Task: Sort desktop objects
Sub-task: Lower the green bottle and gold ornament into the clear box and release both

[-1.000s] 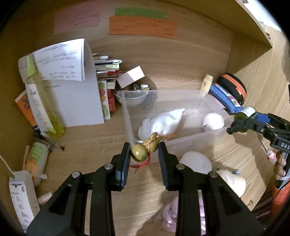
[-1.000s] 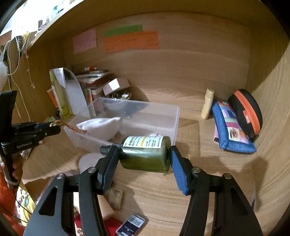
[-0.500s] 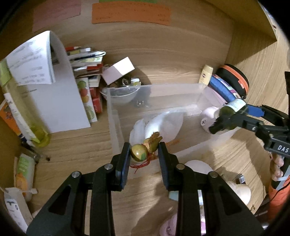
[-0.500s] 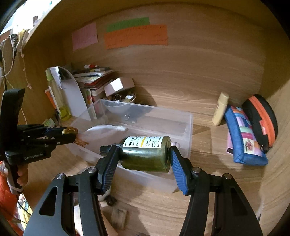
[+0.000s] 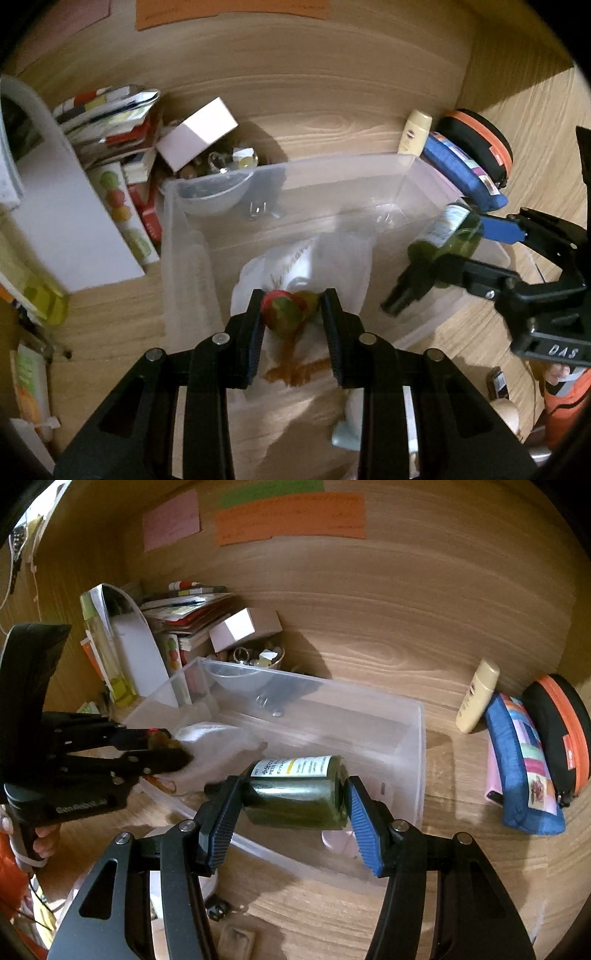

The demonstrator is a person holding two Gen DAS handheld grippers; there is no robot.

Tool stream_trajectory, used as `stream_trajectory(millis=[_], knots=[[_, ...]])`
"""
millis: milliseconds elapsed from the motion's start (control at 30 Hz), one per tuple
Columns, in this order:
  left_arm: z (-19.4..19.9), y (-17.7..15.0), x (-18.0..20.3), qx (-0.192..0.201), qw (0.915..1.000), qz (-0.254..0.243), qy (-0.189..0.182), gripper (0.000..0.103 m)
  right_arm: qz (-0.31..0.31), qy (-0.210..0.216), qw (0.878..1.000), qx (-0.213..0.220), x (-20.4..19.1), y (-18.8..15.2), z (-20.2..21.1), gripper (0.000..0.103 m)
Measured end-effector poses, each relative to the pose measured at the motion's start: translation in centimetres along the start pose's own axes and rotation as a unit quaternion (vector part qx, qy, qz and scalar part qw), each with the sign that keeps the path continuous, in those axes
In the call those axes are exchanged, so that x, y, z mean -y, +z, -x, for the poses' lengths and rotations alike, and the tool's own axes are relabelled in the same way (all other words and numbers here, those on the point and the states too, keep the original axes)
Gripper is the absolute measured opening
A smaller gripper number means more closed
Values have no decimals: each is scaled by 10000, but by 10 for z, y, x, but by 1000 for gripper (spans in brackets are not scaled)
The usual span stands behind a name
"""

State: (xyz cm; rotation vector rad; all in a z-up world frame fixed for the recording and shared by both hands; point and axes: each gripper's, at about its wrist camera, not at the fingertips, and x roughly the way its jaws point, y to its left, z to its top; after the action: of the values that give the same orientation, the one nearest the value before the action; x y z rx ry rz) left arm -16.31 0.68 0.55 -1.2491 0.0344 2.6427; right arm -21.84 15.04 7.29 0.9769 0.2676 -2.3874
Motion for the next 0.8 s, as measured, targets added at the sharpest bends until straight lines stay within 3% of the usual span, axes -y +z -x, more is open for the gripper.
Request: stream_trajectory(millis=[600,733,800], knots=[[-11,5,6,-116,9997,-88,-174,32,166,-60,9994,-290,-10,4,-23,53],[-9,7,9,-175,9990,-68,-405,46,199,-114,9993,-286,-13,4,-21,53],[-7,6,13,-103,9996,-134,-204,54,181,-73,9995,-268,-12,3,-18,53]])
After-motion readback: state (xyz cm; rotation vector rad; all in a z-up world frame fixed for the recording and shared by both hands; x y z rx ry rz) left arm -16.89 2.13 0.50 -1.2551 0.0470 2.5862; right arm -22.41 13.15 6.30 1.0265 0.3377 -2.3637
